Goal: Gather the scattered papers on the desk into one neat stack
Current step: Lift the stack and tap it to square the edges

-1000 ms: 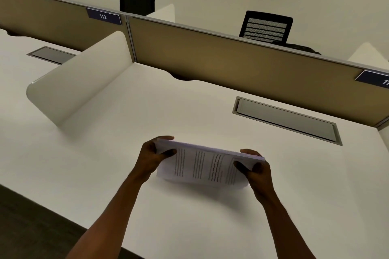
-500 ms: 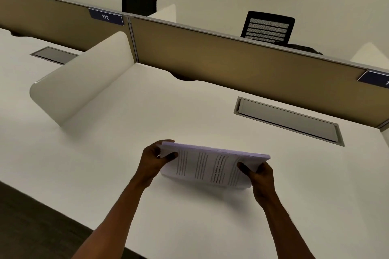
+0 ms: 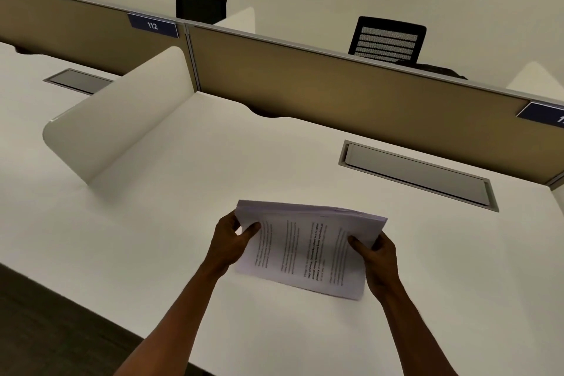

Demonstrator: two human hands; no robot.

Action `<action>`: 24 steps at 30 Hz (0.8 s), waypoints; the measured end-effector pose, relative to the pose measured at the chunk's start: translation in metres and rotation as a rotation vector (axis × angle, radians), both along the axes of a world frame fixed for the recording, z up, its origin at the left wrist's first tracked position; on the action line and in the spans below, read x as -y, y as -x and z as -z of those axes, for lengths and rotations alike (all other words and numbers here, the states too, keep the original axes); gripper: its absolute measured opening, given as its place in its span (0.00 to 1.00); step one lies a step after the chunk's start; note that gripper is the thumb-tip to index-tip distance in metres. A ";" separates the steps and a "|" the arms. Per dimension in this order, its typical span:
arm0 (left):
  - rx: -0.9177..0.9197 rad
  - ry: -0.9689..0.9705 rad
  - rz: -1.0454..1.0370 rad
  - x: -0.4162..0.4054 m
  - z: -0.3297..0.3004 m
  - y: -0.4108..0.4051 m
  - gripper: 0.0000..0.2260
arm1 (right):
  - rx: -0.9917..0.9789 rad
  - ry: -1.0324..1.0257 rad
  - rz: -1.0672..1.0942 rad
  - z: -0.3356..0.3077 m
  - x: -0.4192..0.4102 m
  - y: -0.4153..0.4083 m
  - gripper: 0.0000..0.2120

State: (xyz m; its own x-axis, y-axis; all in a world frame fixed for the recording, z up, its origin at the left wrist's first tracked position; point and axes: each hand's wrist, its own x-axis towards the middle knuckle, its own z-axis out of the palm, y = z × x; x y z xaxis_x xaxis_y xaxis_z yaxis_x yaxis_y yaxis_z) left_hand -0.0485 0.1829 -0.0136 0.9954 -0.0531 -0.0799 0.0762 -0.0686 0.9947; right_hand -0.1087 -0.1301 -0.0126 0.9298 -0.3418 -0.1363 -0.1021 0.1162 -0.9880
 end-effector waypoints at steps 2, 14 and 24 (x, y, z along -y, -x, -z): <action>0.019 0.001 -0.038 0.001 -0.004 -0.002 0.11 | 0.010 0.028 -0.001 -0.003 0.000 -0.002 0.12; 0.063 0.112 -0.005 -0.005 -0.015 0.000 0.16 | 0.091 0.030 -0.043 -0.013 0.002 -0.002 0.17; -0.006 0.024 -0.015 0.000 0.005 0.009 0.13 | 0.019 0.073 -0.011 0.007 0.002 0.006 0.16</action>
